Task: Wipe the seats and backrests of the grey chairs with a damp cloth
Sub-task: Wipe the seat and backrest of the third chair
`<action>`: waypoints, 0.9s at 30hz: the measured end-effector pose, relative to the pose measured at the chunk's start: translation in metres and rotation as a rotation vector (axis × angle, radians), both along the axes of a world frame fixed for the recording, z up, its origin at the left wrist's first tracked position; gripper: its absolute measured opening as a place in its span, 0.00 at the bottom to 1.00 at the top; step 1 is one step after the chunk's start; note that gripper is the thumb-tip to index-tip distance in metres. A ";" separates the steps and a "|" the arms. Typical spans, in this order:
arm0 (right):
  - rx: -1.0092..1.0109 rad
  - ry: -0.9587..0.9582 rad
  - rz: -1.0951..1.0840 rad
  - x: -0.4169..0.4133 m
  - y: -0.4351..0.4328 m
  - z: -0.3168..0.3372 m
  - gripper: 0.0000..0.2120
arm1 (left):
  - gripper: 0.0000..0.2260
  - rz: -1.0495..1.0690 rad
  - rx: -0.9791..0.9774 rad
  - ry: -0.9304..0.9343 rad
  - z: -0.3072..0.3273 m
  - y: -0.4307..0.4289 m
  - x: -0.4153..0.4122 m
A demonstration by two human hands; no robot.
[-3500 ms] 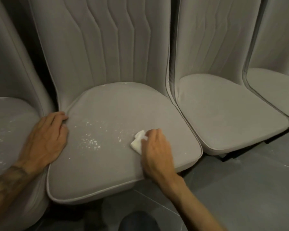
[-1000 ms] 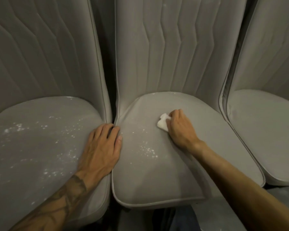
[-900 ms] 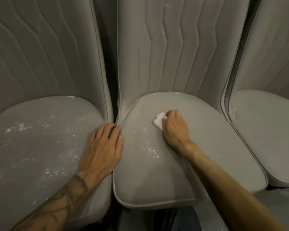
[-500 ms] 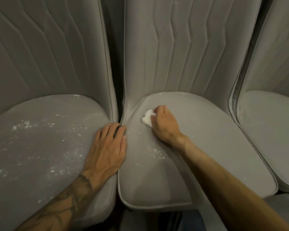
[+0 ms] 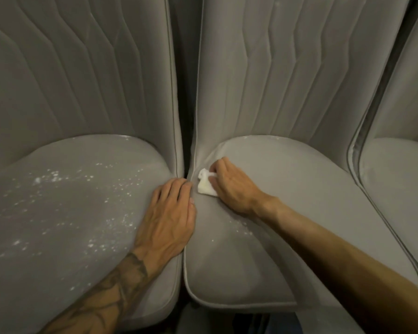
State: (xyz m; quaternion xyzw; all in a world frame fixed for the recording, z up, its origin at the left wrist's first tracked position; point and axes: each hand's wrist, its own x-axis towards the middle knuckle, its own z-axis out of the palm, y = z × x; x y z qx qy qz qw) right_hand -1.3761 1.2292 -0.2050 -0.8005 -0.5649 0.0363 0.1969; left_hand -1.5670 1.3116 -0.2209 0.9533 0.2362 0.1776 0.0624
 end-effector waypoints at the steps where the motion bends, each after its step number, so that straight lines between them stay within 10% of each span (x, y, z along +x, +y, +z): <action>1: -0.012 -0.009 -0.037 0.007 0.008 0.004 0.10 | 0.20 0.003 -0.002 0.007 0.000 0.000 0.000; 20: -0.003 -0.053 0.317 -0.040 -0.034 0.000 0.08 | 0.25 0.004 -0.135 0.033 0.004 0.000 -0.001; 27: 0.018 -0.111 0.116 -0.029 -0.007 0.008 0.09 | 0.18 -0.001 -0.138 -0.005 0.006 0.000 -0.001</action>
